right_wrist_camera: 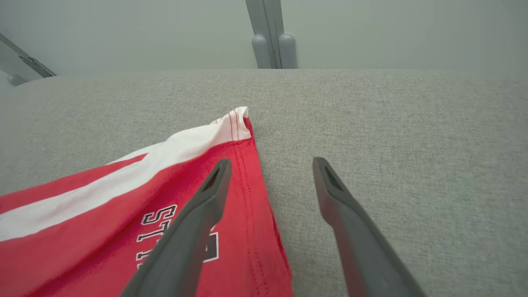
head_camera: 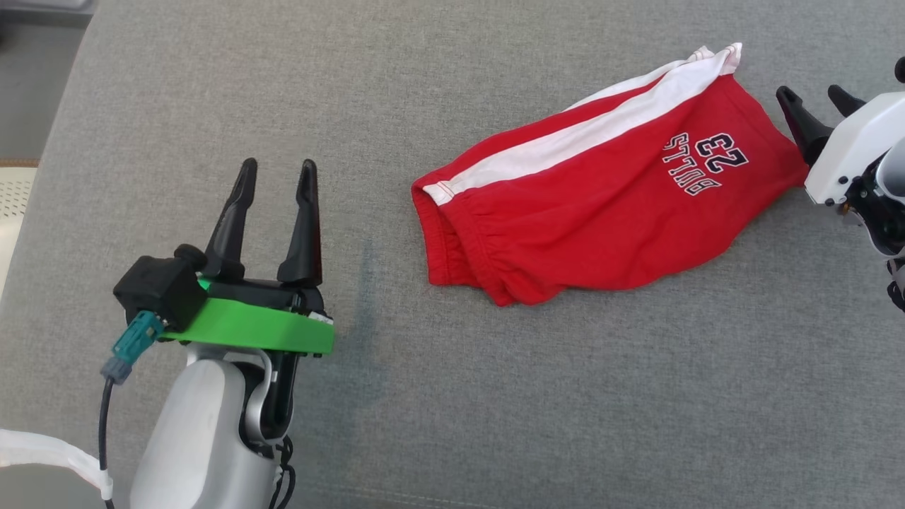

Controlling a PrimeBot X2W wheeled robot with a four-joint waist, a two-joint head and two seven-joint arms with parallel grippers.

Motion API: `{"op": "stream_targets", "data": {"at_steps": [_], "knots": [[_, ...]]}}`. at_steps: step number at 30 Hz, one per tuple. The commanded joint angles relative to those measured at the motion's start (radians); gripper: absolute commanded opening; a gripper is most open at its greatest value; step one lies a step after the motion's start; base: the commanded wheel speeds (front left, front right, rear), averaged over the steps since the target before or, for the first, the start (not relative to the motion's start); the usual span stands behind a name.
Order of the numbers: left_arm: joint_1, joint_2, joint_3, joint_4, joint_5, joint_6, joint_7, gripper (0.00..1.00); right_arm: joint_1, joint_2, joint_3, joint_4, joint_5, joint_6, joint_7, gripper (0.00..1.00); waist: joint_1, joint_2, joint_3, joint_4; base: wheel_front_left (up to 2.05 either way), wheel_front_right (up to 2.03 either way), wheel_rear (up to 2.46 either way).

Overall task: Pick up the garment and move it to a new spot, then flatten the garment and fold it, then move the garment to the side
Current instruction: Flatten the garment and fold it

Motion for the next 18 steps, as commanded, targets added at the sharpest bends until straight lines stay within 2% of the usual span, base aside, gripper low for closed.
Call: {"op": "stream_targets", "data": {"at_steps": [1, 9, 18], "knots": [[0.015, -0.012, 0.025, 0.001, 0.025, -0.014, -0.003, 1.00, 0.011, 0.004, -0.004, 0.016, -0.008, 0.000, 0.002, 1.00, 0.0000, 0.0000, 0.007, 0.006, 0.00, 0.00, 0.00], [0.029, -0.040, 0.076, 0.000, 0.090, -0.041, -0.003, 1.00, -0.035, 0.047, -0.059, 0.116, -0.007, 0.000, 0.014, 1.00, 0.0000, 0.0000, 0.040, 0.033, 0.00, 0.00, 0.00], [0.037, -0.042, 0.069, -0.021, 0.062, -0.041, -0.003, 1.00, -0.063, 0.107, -0.036, 0.194, -0.049, 0.000, 0.064, 1.00, 0.0000, 0.0000, 0.067, 0.056, 0.00, 0.00, 0.00]]}}
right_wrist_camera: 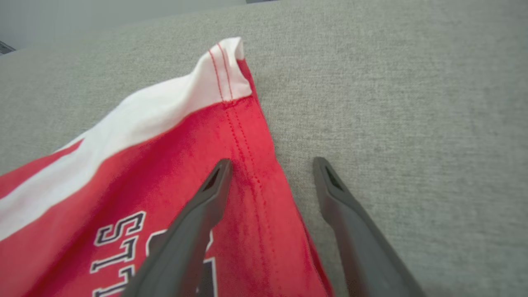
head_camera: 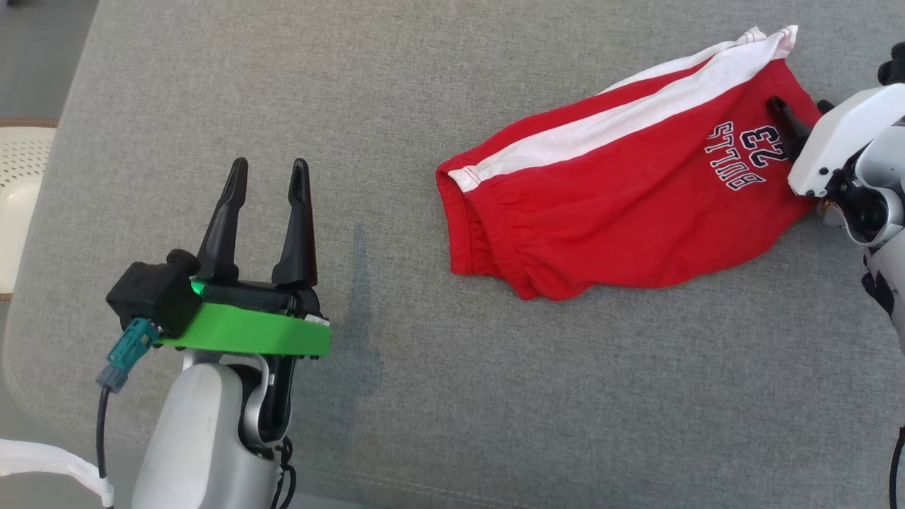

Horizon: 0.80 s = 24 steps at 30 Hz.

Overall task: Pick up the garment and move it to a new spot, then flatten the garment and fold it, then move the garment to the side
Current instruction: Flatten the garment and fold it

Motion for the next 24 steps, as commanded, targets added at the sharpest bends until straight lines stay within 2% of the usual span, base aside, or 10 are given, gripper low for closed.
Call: {"op": "stream_targets", "data": {"at_steps": [1, 3, 4, 5, 6, 14, 24], "knots": [[0.016, 0.000, -0.003, -0.004, -0.005, -0.002, -0.003, 1.00, 0.013, 0.021, 0.020, 0.016, -0.010, 0.000, 0.030, 1.00, 0.0000, 0.0000, 0.004, 0.006, 0.00, 0.00, 0.00], [0.016, 0.000, -0.004, -0.006, -0.005, -0.002, -0.003, 1.00, 0.025, 0.031, 0.041, 0.021, -0.013, 0.000, 0.059, 1.00, 0.0000, 0.0000, 0.005, 0.009, 0.00, 0.00, 0.00], [0.016, 0.000, -0.005, -0.006, -0.006, -0.002, -0.003, 1.00, 0.032, 0.034, 0.051, 0.023, -0.015, 0.000, 0.072, 0.88, 0.0000, 0.0000, 0.005, 0.010, 0.00, 0.00, 0.00], [0.015, 0.000, -0.006, -0.006, -0.008, -0.002, -0.003, 1.00, 0.039, 0.035, 0.061, 0.022, -0.018, 0.000, 0.081, 0.42, 0.0000, 0.0000, 0.006, 0.011, 0.00, 0.00, 0.00], [0.014, 0.000, -0.007, -0.006, -0.010, -0.002, -0.003, 1.00, 0.042, 0.035, 0.066, 0.020, -0.020, 0.000, 0.082, 0.00, 0.0000, 0.0000, 0.006, 0.011, 0.00, 0.00, 0.00], [0.014, 0.000, -0.018, 0.014, -0.007, -0.002, -0.003, 1.00, 0.031, -0.015, 0.014, 0.018, -0.041, -0.002, -0.043, 0.00, 0.0000, 0.0000, -0.017, -0.010, 0.00, 0.00, 0.00], [0.047, 0.001, -0.028, 0.033, 0.005, -0.002, -0.003, 1.00, 0.101, -0.096, -0.112, 0.023, -0.095, -0.001, -0.208, 0.00, 0.0000, 0.0000, -0.104, -0.087, 0.00, 0.00, 0.00]]}}
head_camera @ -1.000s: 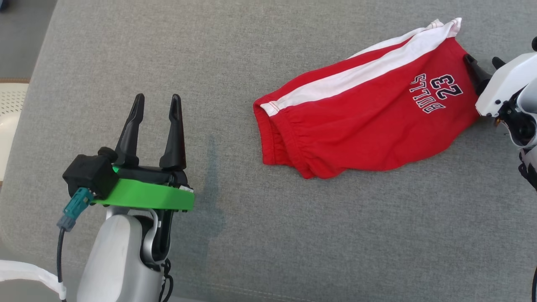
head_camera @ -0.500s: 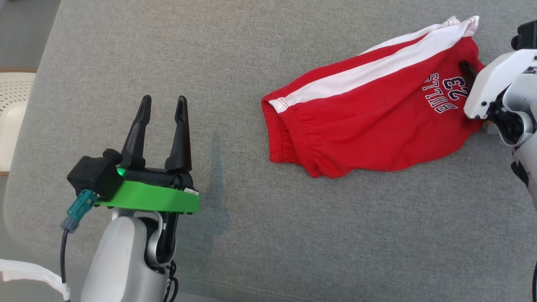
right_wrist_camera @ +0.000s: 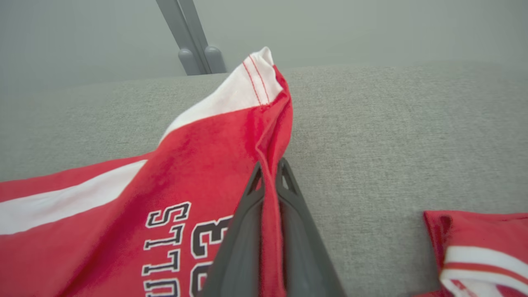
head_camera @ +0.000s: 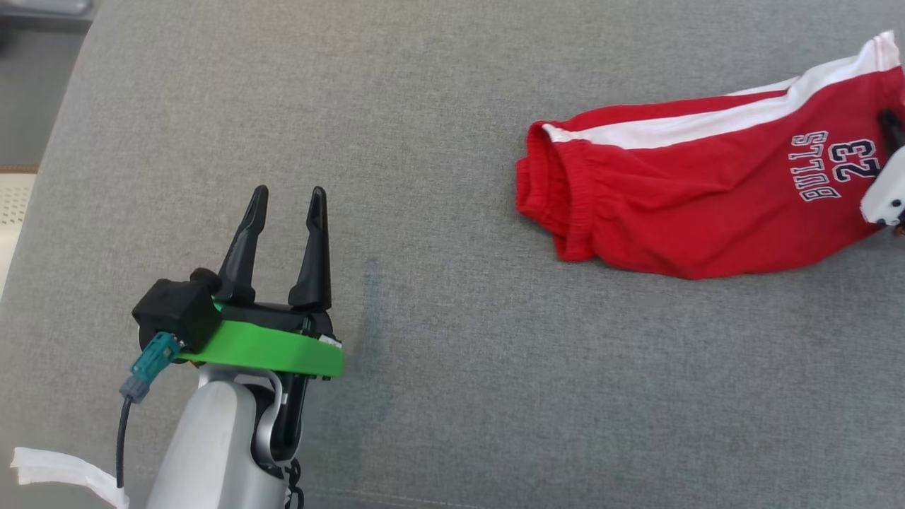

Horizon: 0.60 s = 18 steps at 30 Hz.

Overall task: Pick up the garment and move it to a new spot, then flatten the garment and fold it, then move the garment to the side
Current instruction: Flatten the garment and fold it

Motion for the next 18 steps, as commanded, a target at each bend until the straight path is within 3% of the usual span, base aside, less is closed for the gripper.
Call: {"op": "stream_targets", "data": {"at_steps": [1, 7, 18], "knots": [[0.016, 0.002, -0.002, 0.001, 0.009, -0.002, -0.003, 1.00, 0.018, -0.016, -0.020, 0.010, -0.017, -0.002, -0.014, 0.00, 0.0000, -0.0001, -0.037, -0.036, 0.00, 0.00, 0.00], [0.025, 0.002, -0.015, 0.013, 0.005, -0.002, -0.003, 1.00, 0.032, -0.037, -0.112, 0.044, -0.104, -0.002, -0.046, 0.00, 0.0000, -0.0001, -0.063, -0.054, 0.00, 0.00, 0.00], [0.039, 0.002, -0.034, 0.029, -0.007, -0.002, -0.003, 1.00, 0.054, 0.122, -0.119, -0.138, -0.268, -0.002, 0.105, 0.00, 0.0000, -0.0001, -0.113, -0.042, 0.00, 0.00, 0.00]]}}
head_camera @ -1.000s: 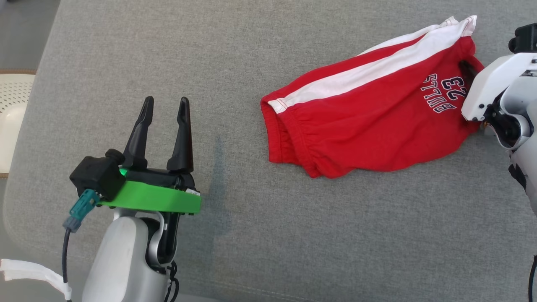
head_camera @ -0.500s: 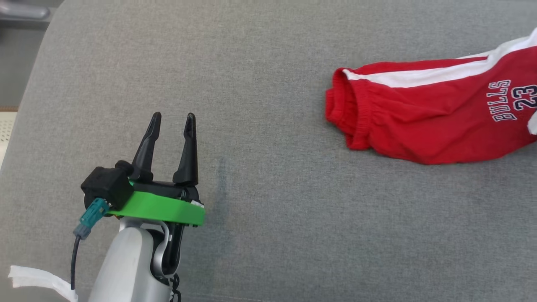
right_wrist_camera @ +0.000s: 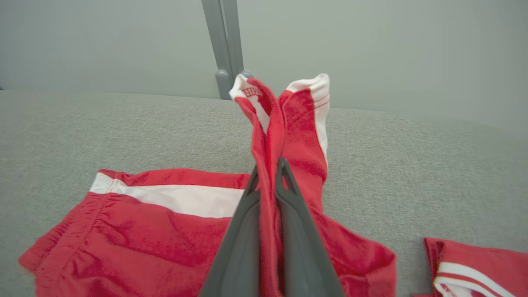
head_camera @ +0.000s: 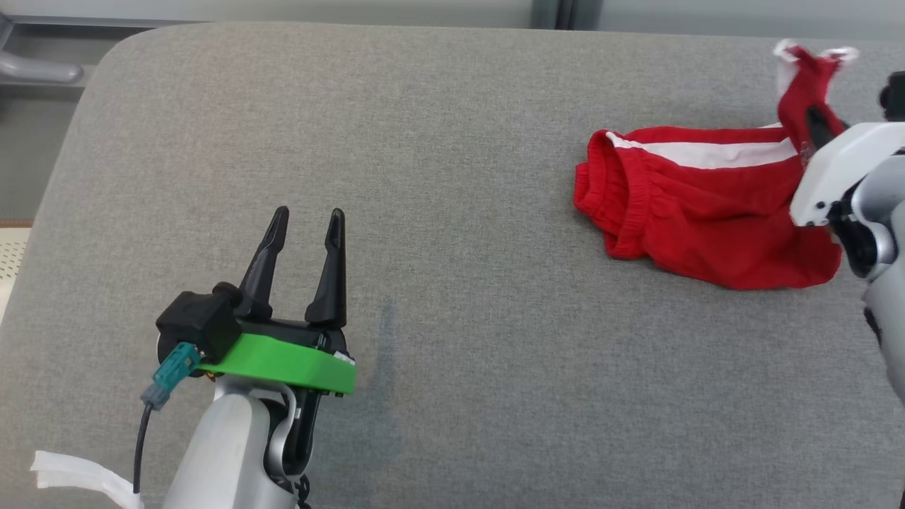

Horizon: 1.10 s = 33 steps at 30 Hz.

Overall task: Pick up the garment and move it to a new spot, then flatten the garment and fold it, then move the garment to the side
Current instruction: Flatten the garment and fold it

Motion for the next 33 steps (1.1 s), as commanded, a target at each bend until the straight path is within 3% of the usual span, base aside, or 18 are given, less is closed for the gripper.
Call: {"op": "stream_targets", "data": {"at_steps": [1, 8, 16, 17, 18, 22, 25, 29, 33], "knots": [[0.019, 0.002, -0.002, 0.001, -0.002, -0.002, -0.003, 1.00, 0.020, 0.015, 0.002, -0.029, -0.025, -0.002, 0.026, 0.00, 0.0000, 0.0000, -0.010, 0.011, 0.00, 0.00, 0.00], [0.021, 0.002, -0.005, 0.000, -0.006, -0.002, -0.003, 1.00, 0.059, 0.140, 0.027, -0.167, -0.119, -0.002, 0.147, 0.00, 0.0000, 0.0000, -0.009, 0.032, 0.00, 0.00, 0.00], [0.010, 0.002, -0.019, 0.004, -0.017, -0.002, -0.003, 1.00, 0.103, 0.241, 0.040, -0.170, -0.216, -0.002, 0.215, 0.00, 0.0000, 0.0000, -0.010, 0.056, 0.00, 0.00, 0.00], [0.011, 0.002, -0.020, 0.005, -0.017, -0.002, -0.003, 1.00, 0.107, 0.251, 0.043, -0.174, -0.216, -0.002, 0.214, 0.30, 0.0000, 0.0000, -0.012, 0.058, 0.00, 0.00, 0.00], [0.012, 0.002, -0.019, 0.006, -0.017, -0.002, -0.003, 1.00, 0.109, 0.260, 0.040, -0.178, -0.208, -0.002, 0.209, 1.00, 0.0000, 0.0000, -0.013, 0.059, 0.00, 0.00, 0.00], [0.022, 0.002, -0.013, 0.008, -0.012, -0.002, -0.003, 1.00, 0.133, 0.291, 0.060, -0.219, -0.123, -0.002, 0.235, 1.00, 0.0000, 0.0000, -0.024, 0.057, 0.00, 0.00, 0.00], [0.030, 0.002, -0.006, 0.007, -0.009, -0.002, -0.003, 1.00, 0.153, 0.288, 0.102, -0.315, -0.010, -0.002, 0.272, 1.00, 0.0000, 0.0000, -0.031, 0.047, 0.00, 0.00, 0.00], [0.034, 0.002, 0.004, 0.002, -0.008, -0.002, -0.003, 1.00, 0.181, 0.223, 0.101, -0.478, 0.088, -0.002, 0.281, 1.00, 0.0000, 0.0000, -0.035, 0.027, 0.00, 0.00, 0.00], [0.032, 0.002, 0.005, -0.002, -0.009, -0.002, -0.003, 1.00, 0.208, 0.172, 0.013, -0.552, 0.050, -0.001, 0.266, 1.00, 0.0000, 0.0000, -0.038, 0.010, 0.00, 0.00, 0.00]]}}
